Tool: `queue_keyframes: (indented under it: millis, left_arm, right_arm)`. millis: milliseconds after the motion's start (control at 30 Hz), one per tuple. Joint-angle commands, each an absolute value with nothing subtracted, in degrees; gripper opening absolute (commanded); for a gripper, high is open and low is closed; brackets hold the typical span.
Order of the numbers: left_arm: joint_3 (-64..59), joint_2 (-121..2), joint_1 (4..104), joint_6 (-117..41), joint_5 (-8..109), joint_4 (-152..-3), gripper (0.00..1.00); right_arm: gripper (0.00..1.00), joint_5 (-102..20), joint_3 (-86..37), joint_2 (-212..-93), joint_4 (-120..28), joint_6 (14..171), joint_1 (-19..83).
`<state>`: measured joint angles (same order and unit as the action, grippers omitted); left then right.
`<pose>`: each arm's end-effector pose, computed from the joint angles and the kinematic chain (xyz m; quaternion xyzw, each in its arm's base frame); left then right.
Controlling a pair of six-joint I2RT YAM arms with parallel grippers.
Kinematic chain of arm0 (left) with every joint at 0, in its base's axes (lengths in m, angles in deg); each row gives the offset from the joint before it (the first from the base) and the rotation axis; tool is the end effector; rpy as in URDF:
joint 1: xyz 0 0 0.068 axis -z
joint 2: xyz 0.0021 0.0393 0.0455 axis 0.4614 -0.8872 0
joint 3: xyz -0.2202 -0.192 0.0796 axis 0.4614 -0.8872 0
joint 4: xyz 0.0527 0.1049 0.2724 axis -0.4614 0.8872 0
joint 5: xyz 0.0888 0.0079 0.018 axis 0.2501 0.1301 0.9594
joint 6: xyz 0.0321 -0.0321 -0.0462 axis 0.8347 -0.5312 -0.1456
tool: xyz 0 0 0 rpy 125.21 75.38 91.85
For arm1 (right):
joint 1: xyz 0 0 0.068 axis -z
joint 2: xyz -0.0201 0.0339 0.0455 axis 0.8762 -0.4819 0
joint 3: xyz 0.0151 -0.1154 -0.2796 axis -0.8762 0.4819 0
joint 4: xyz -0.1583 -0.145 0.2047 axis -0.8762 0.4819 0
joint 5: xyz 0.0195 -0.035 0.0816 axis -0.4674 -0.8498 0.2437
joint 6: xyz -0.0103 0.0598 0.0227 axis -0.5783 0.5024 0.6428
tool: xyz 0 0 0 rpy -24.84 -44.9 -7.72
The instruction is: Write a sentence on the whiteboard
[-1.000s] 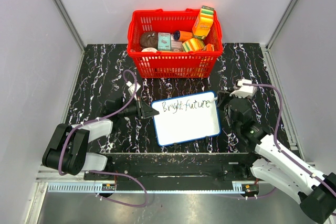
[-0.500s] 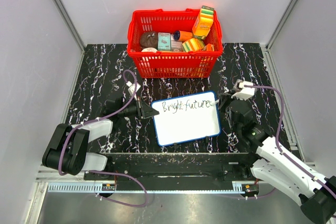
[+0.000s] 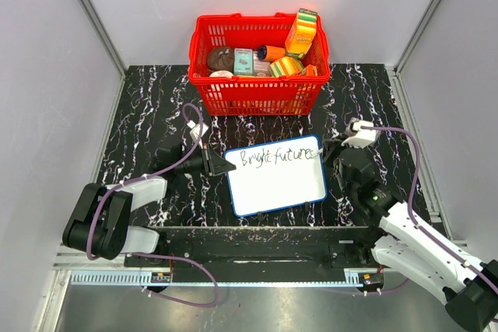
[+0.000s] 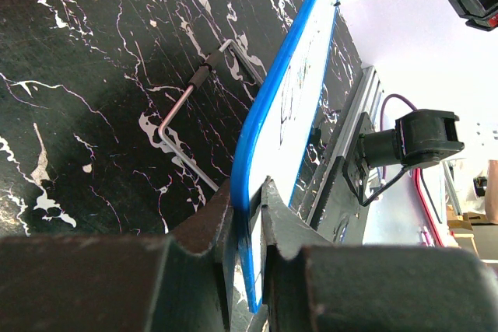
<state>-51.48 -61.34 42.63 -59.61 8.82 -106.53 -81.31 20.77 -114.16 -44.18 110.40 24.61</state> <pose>0.2467 -0.1070 0.1665 0.1118 0.7817 -0.5278 0.3128 0.1805 0.0997 0.2831 0.0928 0.7740 0.1055 0.6174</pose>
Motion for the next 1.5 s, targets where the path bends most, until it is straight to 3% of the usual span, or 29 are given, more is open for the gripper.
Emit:
queue_keyframes:
  millis: [0,333,600,767,1300,1467]
  left_arm:
    - [-51.3,-63.0,42.3,-53.1,15.5,-104.6,0.00]
    - [-51.3,-62.9,42.3,-53.1,15.5,-104.6,0.00]
    - [-51.4,-62.7,42.3,-53.1,15.6,-104.6,0.00]
    - [-51.4,-62.7,42.3,-53.1,15.6,-104.6,0.00]
    - [-51.4,-62.5,42.3,-53.3,15.6,-104.6,0.00]
    - [-51.4,-62.7,42.3,-53.3,15.4,-104.7,0.00]
  right_arm:
    - [0.00,-79.4,21.0,-114.2,-44.5,111.6,24.9]
    - [0.00,-76.1,18.5,-100.1,-37.9,112.7,24.9]
    - [0.00,-68.5,15.9,-107.5,-41.5,113.3,24.0]
    - [0.00,-70.1,13.6,-113.2,-45.6,113.1,18.4]
    - [0.00,-99.0,10.1,-129.4,-59.9,103.4,-14.2]
    - [0.00,-103.2,11.0,-134.4,-72.6,97.5,-17.3]
